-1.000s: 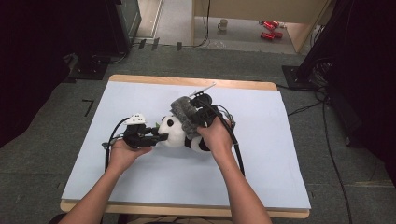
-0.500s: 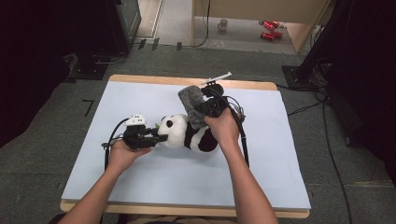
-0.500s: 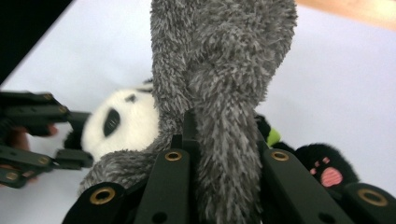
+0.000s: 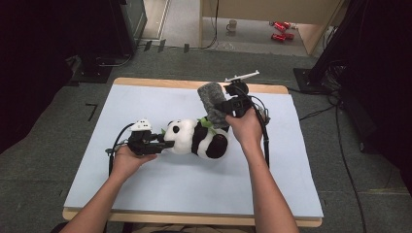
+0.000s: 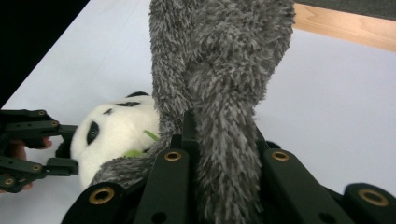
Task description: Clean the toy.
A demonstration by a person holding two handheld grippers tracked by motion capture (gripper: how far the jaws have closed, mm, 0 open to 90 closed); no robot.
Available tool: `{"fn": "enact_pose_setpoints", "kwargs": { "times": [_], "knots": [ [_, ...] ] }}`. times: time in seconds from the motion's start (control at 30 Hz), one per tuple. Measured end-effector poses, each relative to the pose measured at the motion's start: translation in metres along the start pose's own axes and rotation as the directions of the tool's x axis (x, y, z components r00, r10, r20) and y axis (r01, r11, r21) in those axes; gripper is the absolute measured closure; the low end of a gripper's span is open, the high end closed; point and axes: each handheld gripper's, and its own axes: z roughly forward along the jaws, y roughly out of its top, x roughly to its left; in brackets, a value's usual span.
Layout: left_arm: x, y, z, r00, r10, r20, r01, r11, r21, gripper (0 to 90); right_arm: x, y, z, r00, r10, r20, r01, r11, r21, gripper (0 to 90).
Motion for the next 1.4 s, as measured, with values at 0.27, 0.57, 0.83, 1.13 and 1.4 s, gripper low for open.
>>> {"fn": "enact_pose_setpoints", "kwargs": {
  "times": [0.27,0.57,0.83,1.13,1.4],
  "knots": [
    [-0.002,-0.002,0.0,1.0,0.008,-0.005,-0.008,1.0,0.002,56.9,-0.025,-0.013,0.007,0.9984,0.057,-0.002,-0.057,0.998,0.0,78.8],
    [-0.003,-0.004,0.001,1.0,-0.005,-0.007,0.005,1.0,-0.008,57.1,-0.046,-0.037,0.031,0.9968,0.07,-0.039,-0.069,0.997,0.026,78.5],
    [-0.004,-0.004,0.001,1.0,0.0,-0.009,0.0,0.9999,-0.01,57.1,-0.053,-0.053,0.025,0.9978,0.041,-0.052,-0.041,0.999,0.003,78.5],
    [-0.004,-0.003,0.001,0.9999,-0.004,-0.015,0.004,1.0,-0.004,57.0,-0.065,-0.066,0.024,0.9954,0.044,-0.084,-0.046,0.999,-0.015,78.5],
    [-0.007,-0.002,0.001,0.9997,0.001,-0.025,-0.001,1.0,0.001,57.0,-0.074,-0.073,0.023,0.9948,0.04,-0.094,-0.042,0.999,-0.021,78.6]
  ]
}}
